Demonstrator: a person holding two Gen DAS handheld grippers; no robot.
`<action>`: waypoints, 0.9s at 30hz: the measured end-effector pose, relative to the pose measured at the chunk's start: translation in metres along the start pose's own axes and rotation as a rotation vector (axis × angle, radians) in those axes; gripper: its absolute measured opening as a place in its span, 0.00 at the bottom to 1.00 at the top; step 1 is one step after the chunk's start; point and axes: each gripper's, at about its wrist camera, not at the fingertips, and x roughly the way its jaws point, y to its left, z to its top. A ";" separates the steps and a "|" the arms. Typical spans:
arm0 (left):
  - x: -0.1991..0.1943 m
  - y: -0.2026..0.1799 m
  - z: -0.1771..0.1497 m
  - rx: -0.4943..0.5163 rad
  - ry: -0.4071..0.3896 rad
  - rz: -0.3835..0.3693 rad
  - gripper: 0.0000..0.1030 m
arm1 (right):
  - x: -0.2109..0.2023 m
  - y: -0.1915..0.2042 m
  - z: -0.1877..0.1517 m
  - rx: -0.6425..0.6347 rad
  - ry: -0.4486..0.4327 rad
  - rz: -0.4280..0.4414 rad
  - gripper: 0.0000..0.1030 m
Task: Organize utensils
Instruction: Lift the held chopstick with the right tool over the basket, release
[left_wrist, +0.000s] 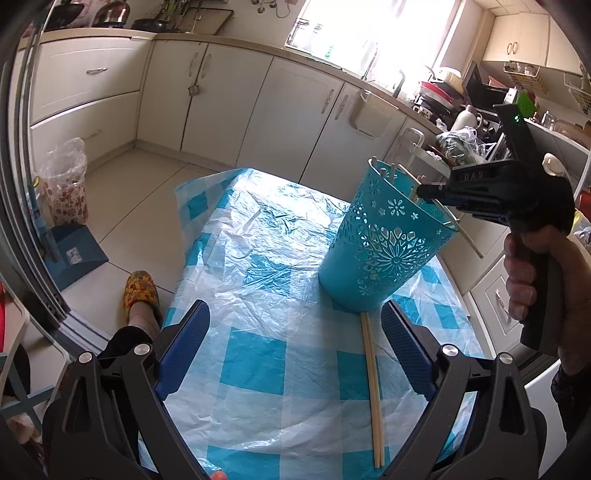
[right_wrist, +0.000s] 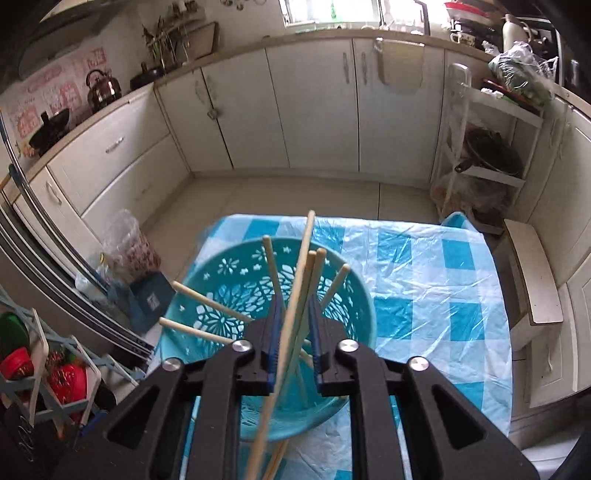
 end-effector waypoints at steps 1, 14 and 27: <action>0.000 0.001 0.001 -0.003 -0.002 0.000 0.88 | -0.001 -0.001 0.000 0.008 -0.003 0.013 0.05; 0.007 -0.003 -0.005 -0.015 0.027 -0.016 0.88 | -0.022 -0.008 0.013 0.248 -0.461 0.162 0.05; 0.010 0.006 -0.002 -0.044 0.022 -0.008 0.88 | -0.013 -0.003 -0.027 0.109 -0.329 0.113 0.29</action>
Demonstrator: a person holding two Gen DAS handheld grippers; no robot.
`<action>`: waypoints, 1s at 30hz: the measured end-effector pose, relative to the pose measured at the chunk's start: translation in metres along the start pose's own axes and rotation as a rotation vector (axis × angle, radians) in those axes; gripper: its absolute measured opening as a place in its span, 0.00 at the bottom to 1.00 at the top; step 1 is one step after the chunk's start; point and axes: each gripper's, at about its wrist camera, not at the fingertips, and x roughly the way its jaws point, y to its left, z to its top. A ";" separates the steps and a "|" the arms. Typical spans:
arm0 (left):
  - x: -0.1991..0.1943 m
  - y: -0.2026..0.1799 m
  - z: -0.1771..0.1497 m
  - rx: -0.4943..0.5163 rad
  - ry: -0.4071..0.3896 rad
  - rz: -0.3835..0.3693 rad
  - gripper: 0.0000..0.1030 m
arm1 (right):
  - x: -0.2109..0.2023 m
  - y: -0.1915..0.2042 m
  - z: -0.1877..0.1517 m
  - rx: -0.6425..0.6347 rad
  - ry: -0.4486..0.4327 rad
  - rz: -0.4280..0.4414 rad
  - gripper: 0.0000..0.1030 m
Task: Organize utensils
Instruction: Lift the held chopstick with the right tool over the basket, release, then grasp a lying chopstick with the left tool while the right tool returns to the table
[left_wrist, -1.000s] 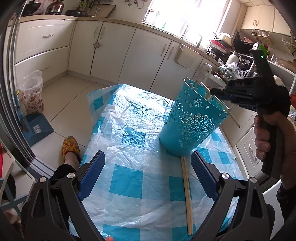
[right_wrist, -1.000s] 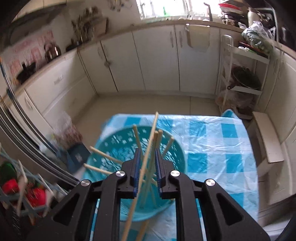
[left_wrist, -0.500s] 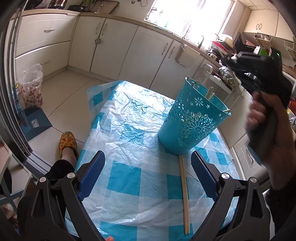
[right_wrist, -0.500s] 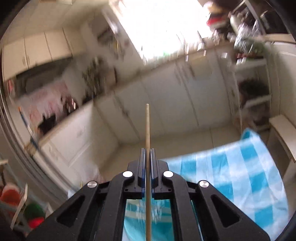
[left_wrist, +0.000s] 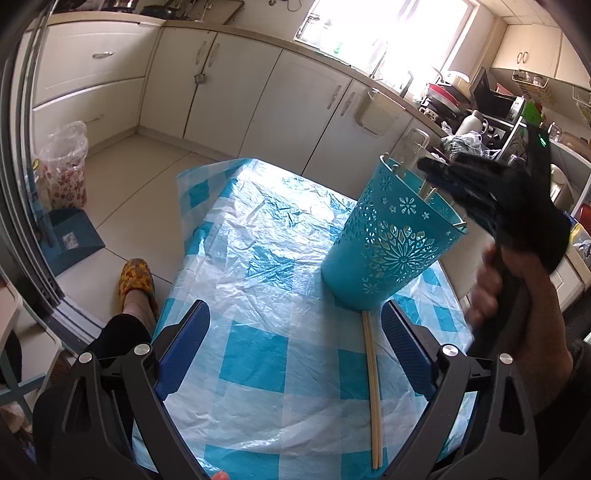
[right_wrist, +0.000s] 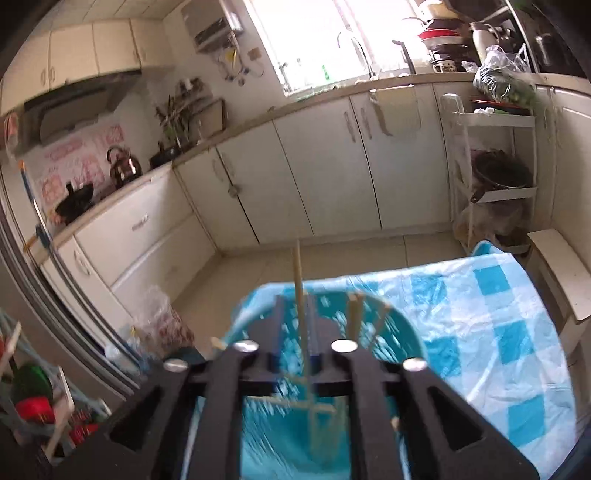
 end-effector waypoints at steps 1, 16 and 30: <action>-0.001 -0.001 0.000 0.006 -0.006 0.005 0.88 | -0.006 -0.002 -0.001 -0.001 -0.005 -0.005 0.29; -0.025 -0.017 -0.010 0.072 -0.016 0.044 0.88 | -0.019 -0.013 -0.146 0.007 0.337 -0.064 0.13; -0.014 -0.034 -0.015 0.153 0.038 0.090 0.90 | 0.002 0.001 -0.160 -0.107 0.397 -0.109 0.09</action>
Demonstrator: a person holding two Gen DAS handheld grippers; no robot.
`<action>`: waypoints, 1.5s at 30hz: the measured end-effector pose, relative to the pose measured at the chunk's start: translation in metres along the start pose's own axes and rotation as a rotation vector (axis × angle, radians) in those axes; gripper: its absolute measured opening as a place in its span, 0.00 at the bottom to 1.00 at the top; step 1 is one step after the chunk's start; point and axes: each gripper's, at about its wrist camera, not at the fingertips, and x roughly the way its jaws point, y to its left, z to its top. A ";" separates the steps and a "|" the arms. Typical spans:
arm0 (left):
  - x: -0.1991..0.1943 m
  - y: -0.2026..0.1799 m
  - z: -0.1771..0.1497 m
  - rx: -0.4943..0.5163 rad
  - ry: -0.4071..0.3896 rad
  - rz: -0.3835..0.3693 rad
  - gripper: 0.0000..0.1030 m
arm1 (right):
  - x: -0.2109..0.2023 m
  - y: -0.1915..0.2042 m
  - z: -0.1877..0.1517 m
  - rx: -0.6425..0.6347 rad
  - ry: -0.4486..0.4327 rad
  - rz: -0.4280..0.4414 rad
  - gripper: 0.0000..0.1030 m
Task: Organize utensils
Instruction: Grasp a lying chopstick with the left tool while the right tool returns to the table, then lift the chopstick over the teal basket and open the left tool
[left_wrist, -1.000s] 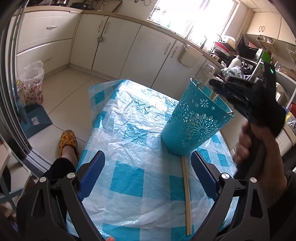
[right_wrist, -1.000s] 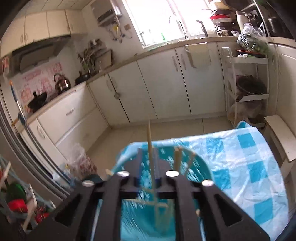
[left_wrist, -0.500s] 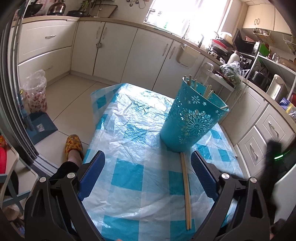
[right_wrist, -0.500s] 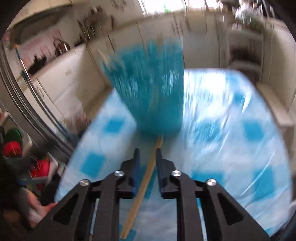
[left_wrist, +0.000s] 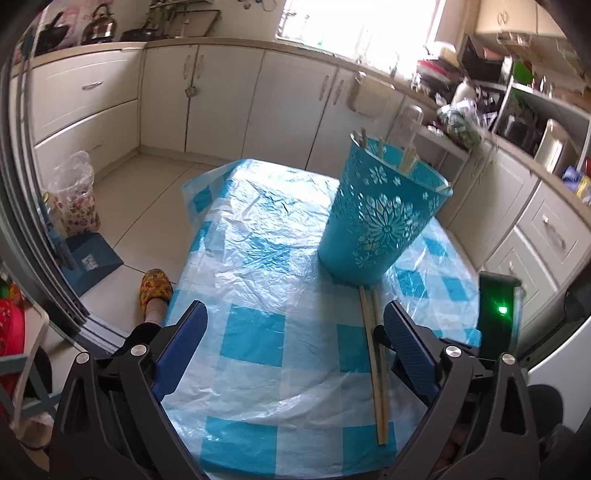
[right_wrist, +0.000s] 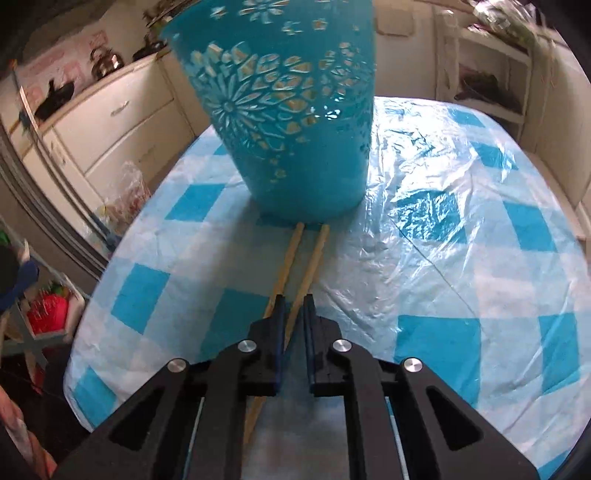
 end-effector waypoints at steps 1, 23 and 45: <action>0.005 -0.004 0.000 0.012 0.013 0.003 0.90 | -0.002 -0.003 -0.001 -0.008 0.008 -0.005 0.09; 0.135 -0.093 -0.009 0.259 0.276 0.114 0.54 | -0.032 -0.074 -0.028 0.159 -0.027 0.062 0.09; -0.025 -0.054 0.065 0.100 -0.061 -0.253 0.05 | -0.029 -0.062 -0.026 0.145 -0.065 0.060 0.29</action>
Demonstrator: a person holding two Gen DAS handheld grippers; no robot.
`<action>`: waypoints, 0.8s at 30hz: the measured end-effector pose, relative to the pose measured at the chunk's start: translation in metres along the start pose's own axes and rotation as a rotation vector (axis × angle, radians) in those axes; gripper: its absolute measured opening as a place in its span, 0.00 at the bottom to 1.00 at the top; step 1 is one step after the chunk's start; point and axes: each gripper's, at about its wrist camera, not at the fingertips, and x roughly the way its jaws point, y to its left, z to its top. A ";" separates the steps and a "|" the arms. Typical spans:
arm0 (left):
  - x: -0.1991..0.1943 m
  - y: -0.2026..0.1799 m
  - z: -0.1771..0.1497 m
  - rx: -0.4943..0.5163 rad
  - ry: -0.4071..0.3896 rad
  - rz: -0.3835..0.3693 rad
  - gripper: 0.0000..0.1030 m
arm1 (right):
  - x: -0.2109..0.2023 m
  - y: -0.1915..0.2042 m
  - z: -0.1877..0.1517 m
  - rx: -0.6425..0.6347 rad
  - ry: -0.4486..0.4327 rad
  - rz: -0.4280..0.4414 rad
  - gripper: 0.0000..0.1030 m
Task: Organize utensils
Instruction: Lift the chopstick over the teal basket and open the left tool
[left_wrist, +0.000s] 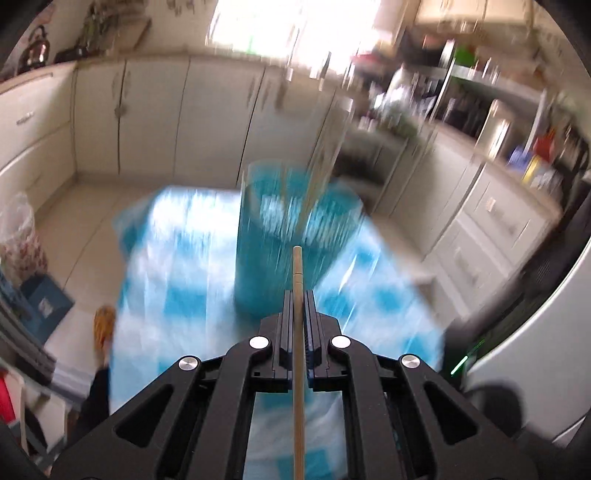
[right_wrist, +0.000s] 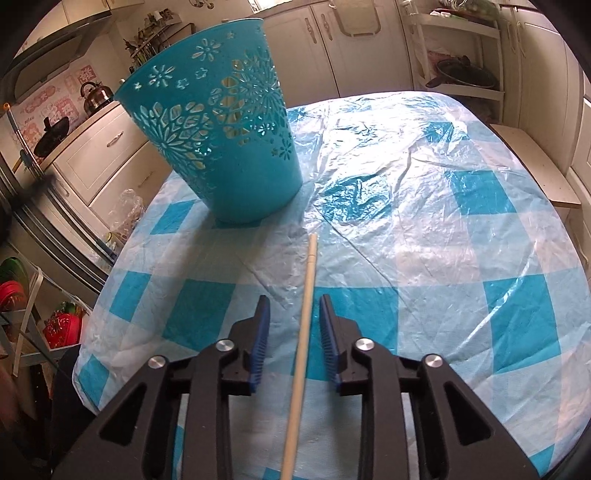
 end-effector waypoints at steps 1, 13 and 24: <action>-0.004 -0.002 0.013 -0.002 -0.037 -0.009 0.05 | 0.000 0.001 0.000 -0.001 -0.002 -0.002 0.29; 0.010 -0.027 0.128 -0.011 -0.389 -0.003 0.05 | 0.001 -0.004 0.001 0.004 -0.012 0.020 0.30; 0.084 -0.017 0.136 -0.023 -0.479 0.188 0.05 | 0.006 -0.005 0.008 0.025 -0.007 0.052 0.37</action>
